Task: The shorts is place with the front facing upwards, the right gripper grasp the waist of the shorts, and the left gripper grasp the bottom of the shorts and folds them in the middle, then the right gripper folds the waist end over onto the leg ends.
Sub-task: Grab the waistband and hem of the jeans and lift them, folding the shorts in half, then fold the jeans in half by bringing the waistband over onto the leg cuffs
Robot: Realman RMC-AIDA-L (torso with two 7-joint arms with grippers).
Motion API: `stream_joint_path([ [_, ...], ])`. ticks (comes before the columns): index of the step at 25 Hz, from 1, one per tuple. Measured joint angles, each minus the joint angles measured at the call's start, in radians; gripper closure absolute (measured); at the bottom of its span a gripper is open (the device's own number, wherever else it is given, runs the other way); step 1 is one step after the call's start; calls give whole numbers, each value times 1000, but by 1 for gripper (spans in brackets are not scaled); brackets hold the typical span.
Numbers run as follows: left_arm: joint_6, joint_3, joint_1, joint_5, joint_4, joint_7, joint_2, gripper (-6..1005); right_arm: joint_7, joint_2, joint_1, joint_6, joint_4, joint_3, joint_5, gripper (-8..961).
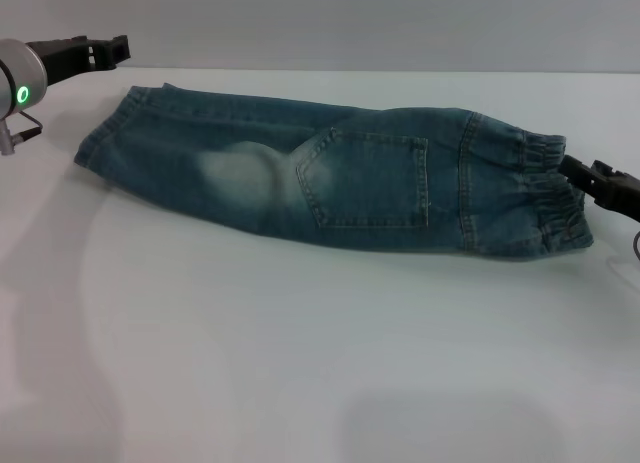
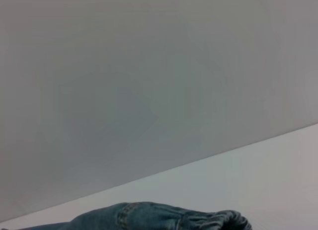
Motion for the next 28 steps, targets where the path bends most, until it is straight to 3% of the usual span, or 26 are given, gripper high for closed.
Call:
stream_joint_path([
  [3, 5, 0, 0, -5, 0, 0, -1, 543, 9, -1, -5, -17, 0, -3, -3, 432],
  [9, 38, 73, 22, -107, 17, 29, 1, 261, 192, -32, -34, -157, -81, -51, -97, 411],
  [16, 163, 125, 54, -308, 47, 182, 3, 186, 509, -74, -14, -348, -286, -58, -328, 410],
  [21, 322, 118, 82, -495, 52, 346, 4, 186, 697, -132, 62, -410, -354, -59, -505, 412],
  [24, 466, 118, 114, -657, 39, 490, 4, 186, 773, -150, 110, -417, -375, -59, -606, 417],
  [28, 522, 119, 128, -719, 29, 542, 3, 186, 833, -166, 177, -414, -380, -59, -722, 423],
])
